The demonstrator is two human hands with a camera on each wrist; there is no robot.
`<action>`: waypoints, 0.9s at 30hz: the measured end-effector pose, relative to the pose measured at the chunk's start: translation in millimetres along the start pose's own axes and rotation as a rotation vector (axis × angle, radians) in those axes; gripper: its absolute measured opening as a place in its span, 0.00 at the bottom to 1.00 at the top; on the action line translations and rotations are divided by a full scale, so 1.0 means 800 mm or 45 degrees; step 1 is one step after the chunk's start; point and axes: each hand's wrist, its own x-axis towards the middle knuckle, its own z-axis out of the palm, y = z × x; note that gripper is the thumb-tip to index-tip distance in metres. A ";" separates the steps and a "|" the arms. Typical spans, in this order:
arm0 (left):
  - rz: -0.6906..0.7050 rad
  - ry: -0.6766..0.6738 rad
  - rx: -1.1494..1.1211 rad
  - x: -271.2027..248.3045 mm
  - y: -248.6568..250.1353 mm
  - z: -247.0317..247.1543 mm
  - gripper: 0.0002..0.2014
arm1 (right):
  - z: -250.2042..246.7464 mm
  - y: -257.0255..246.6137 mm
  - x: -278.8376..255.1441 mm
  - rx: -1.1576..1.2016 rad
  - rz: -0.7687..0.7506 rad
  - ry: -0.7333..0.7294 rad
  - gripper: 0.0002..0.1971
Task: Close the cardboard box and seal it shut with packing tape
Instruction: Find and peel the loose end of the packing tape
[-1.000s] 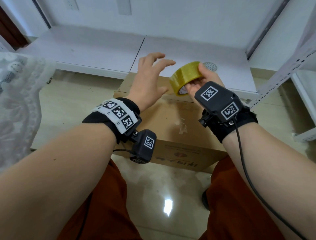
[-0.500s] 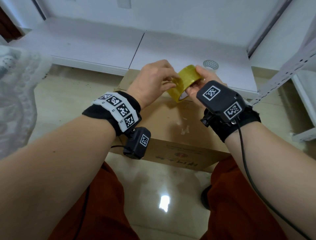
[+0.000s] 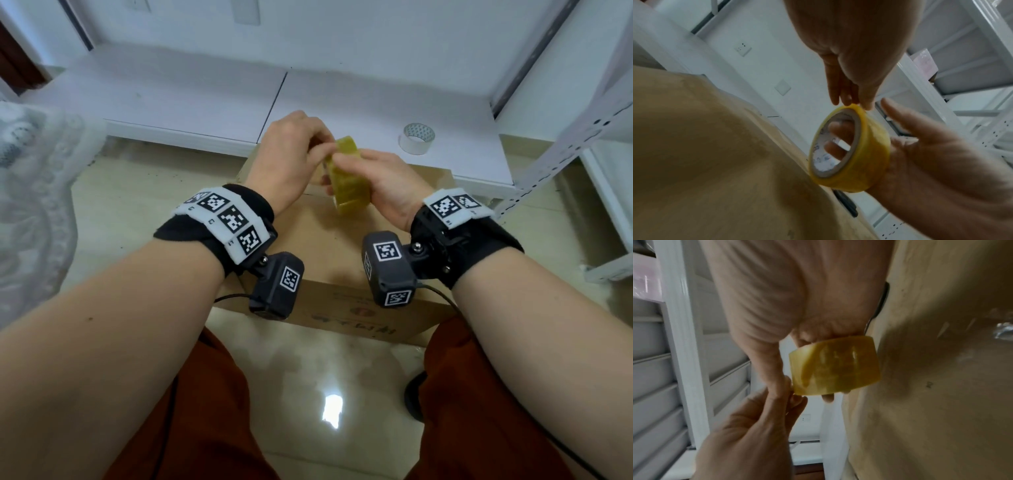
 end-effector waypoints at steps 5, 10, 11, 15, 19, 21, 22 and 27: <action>-0.245 -0.134 -0.148 -0.002 -0.002 -0.012 0.07 | 0.007 0.005 -0.001 -0.213 -0.098 -0.019 0.13; -0.472 -0.232 -0.429 -0.014 -0.008 -0.026 0.03 | 0.013 -0.001 0.001 -0.461 -0.214 -0.009 0.09; -0.471 -0.247 -0.457 -0.017 -0.010 -0.031 0.05 | 0.016 -0.001 0.001 -0.520 -0.236 -0.022 0.08; -0.484 -0.204 -0.418 -0.027 -0.022 -0.040 0.10 | 0.029 0.001 0.008 -0.750 -0.297 -0.062 0.13; -0.502 -0.064 -0.431 -0.033 -0.035 -0.049 0.09 | 0.048 -0.010 0.021 -0.890 -0.362 -0.067 0.08; -0.509 0.000 -0.415 -0.036 -0.041 -0.055 0.06 | 0.058 -0.016 0.028 -0.969 -0.398 -0.080 0.08; -0.512 0.026 -0.404 -0.037 -0.044 -0.057 0.05 | 0.062 -0.018 0.032 -1.007 -0.410 -0.081 0.07; -0.530 0.123 -0.374 -0.045 -0.051 -0.059 0.04 | 0.079 -0.023 0.049 -1.200 -0.430 -0.021 0.11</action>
